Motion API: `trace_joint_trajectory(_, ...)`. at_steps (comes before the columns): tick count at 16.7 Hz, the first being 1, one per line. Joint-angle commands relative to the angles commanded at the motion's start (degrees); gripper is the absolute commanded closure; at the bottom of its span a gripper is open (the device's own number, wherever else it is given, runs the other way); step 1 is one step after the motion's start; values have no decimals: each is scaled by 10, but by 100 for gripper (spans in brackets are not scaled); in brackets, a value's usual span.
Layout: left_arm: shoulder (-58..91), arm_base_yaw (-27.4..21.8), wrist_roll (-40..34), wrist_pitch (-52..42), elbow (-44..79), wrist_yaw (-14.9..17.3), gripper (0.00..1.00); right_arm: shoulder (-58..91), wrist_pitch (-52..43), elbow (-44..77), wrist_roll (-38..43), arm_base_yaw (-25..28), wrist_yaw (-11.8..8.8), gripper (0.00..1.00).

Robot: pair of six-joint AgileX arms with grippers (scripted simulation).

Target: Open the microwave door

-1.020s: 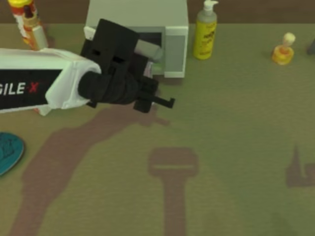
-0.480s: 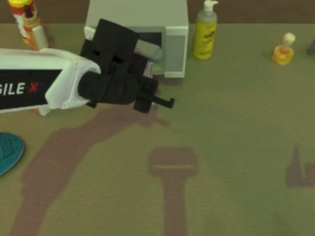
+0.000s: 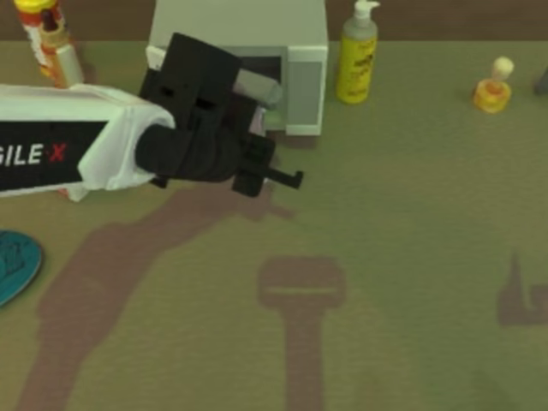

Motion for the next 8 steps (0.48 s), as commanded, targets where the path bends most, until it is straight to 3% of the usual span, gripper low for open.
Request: trace_joint_trajectory(8, -12, 10, 27, 3, -16, 23, 100, 0, 0, 0, 0, 0, 0, 0)
